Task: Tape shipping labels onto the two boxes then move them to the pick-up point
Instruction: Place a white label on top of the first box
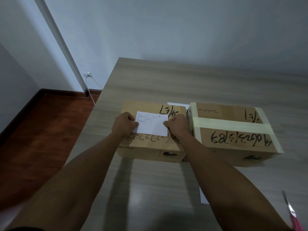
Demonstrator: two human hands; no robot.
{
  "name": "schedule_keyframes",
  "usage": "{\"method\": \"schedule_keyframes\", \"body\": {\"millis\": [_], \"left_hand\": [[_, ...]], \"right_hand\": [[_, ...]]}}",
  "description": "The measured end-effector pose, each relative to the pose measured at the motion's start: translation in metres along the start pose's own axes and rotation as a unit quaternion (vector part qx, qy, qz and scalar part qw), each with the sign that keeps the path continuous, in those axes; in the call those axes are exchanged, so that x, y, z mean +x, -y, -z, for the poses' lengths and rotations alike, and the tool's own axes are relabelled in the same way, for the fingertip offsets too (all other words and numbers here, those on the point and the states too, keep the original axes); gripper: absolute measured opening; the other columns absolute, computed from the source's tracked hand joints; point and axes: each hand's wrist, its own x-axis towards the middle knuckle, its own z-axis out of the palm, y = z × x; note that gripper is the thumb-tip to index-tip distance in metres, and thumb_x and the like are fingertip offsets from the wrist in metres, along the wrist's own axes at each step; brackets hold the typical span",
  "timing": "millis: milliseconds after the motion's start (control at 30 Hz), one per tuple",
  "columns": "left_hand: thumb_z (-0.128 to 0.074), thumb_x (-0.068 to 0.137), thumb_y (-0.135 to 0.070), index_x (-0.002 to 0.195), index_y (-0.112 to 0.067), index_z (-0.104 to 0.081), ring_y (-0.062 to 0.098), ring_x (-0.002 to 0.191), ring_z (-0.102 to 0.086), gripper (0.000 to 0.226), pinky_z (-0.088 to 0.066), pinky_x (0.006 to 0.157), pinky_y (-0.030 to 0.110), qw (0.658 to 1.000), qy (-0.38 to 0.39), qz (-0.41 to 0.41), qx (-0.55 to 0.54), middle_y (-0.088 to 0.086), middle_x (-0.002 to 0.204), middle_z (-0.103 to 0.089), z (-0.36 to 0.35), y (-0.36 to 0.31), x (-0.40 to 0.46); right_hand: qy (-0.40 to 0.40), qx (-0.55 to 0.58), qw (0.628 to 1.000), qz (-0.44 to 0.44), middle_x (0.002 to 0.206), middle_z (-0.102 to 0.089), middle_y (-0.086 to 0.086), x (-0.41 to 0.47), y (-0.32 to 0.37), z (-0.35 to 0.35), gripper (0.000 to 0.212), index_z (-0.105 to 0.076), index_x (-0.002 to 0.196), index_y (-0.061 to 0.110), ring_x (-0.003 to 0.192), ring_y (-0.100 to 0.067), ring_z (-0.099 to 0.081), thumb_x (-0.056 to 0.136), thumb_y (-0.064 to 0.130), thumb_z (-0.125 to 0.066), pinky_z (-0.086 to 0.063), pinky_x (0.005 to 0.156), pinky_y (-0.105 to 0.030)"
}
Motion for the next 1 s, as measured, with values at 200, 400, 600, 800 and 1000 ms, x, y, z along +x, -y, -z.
{"method": "schedule_keyframes", "body": {"millis": [200,400,600,800,1000], "left_hand": [[-0.079,0.084,-0.02,0.085,-0.018,-0.066,0.017,0.078,-0.065,0.013,-0.05,0.066,0.029,0.999,0.022,-0.02,0.018,0.0,0.088,-0.069,0.0,0.005,0.005],[-0.068,0.087,-0.026,0.079,-0.018,-0.065,0.02,0.083,-0.064,0.012,-0.055,0.075,0.037,0.997,0.017,-0.068,0.027,-0.002,0.083,-0.067,0.003,-0.005,0.001],[-0.068,0.088,-0.029,0.079,-0.019,-0.066,0.019,0.082,-0.062,0.014,-0.043,0.071,0.031,0.99,0.046,-0.134,0.014,-0.004,0.083,-0.066,-0.013,-0.042,-0.017],[-0.067,0.089,-0.033,0.076,-0.023,-0.067,0.014,0.081,-0.062,0.016,-0.04,0.071,0.029,0.974,0.091,-0.206,0.012,-0.006,0.082,-0.066,-0.045,-0.096,-0.06],[-0.066,0.092,-0.028,0.082,-0.013,-0.071,0.013,0.075,-0.064,0.018,-0.045,0.064,0.029,0.956,0.138,-0.259,0.01,-0.002,0.078,-0.068,-0.098,-0.15,-0.117]], "right_hand": [[-0.009,0.008,1.0,0.003,0.057,-0.059,-0.006,-0.005,0.003,0.002,0.034,-0.057,0.059,0.011,0.056,-0.02,-0.059,0.085,0.019,-0.078,-0.051,0.062,-0.034],[-0.06,0.093,0.994,0.023,0.072,-0.066,-0.005,-0.024,0.007,0.009,0.029,-0.063,0.077,0.004,0.072,-0.017,-0.066,0.093,0.026,-0.073,-0.055,0.071,-0.035],[-0.107,0.093,0.988,0.06,0.074,-0.067,-0.008,-0.052,0.002,0.045,0.028,-0.065,0.078,0.007,0.07,-0.025,-0.065,0.099,0.026,-0.064,-0.051,0.065,-0.037],[-0.173,0.059,0.982,0.041,0.067,-0.065,-0.005,-0.086,-0.038,0.096,0.031,-0.061,0.069,0.01,0.065,-0.022,-0.063,0.097,0.023,-0.06,-0.048,0.06,-0.034],[-0.202,0.047,0.978,-0.009,0.065,-0.054,-0.005,-0.122,-0.11,0.152,0.027,-0.055,0.071,0.009,0.064,-0.018,-0.05,0.098,0.015,-0.057,-0.038,0.062,-0.03]]}}
